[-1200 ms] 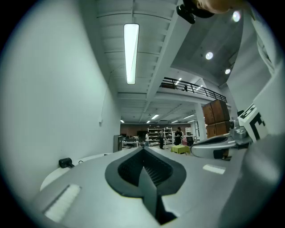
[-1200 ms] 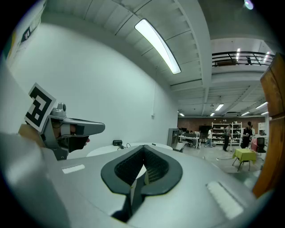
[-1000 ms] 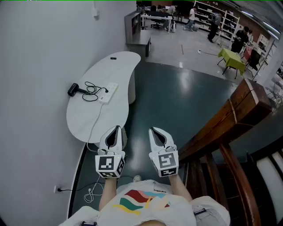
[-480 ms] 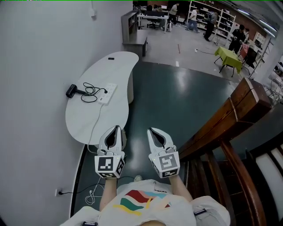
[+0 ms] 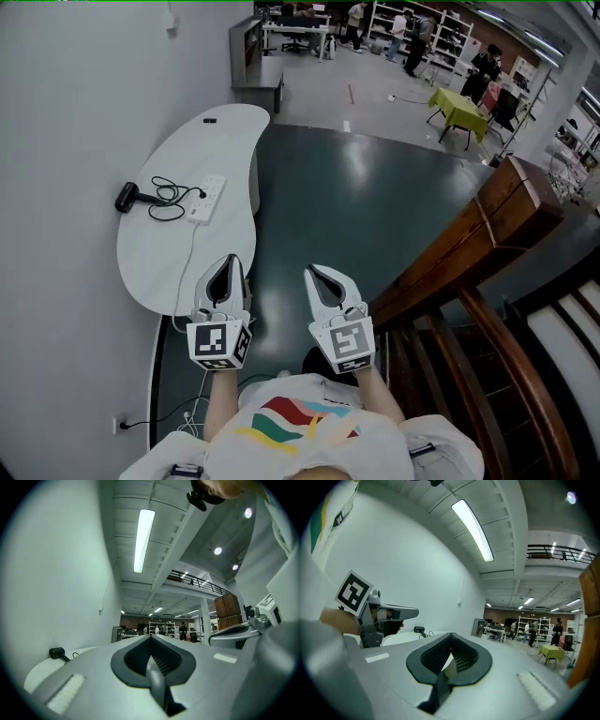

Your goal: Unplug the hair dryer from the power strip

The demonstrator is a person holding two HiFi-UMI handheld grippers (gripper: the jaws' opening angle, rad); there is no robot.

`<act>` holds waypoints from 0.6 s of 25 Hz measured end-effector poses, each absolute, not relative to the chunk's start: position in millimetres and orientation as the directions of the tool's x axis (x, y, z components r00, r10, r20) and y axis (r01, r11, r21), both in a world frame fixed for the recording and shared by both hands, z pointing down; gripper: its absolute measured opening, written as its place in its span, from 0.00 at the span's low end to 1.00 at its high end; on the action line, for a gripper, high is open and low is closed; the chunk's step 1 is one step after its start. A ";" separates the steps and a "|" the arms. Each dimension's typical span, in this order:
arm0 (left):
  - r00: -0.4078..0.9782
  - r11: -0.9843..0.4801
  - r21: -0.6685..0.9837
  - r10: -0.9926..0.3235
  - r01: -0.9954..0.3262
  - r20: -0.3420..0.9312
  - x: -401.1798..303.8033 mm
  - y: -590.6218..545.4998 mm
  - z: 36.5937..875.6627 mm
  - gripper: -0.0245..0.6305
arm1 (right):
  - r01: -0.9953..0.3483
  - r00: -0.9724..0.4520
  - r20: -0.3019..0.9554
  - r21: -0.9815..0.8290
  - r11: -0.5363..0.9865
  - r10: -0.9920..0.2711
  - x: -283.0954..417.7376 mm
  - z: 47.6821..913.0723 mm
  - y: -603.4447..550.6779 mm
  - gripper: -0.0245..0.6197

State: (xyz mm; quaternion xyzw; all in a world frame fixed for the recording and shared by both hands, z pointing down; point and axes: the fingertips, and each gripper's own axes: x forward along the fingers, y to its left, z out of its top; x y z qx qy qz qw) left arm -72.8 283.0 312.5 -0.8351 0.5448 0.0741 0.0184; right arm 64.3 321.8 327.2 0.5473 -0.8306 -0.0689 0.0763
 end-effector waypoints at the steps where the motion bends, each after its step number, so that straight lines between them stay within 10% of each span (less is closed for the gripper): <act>1: 0.401 -0.411 0.050 -0.905 -0.910 -0.142 -71.1 277.6 313.5 0.04 | -0.900 -0.387 0.053 0.194 0.389 -0.921 66.1 327.2 317.2 0.06; 15: 0.335 -0.344 0.026 -0.928 -0.939 -0.161 -52.8 111.4 328.8 0.04 | -0.812 -0.544 0.029 0.232 0.535 -0.838 61.2 341.6 126.1 0.06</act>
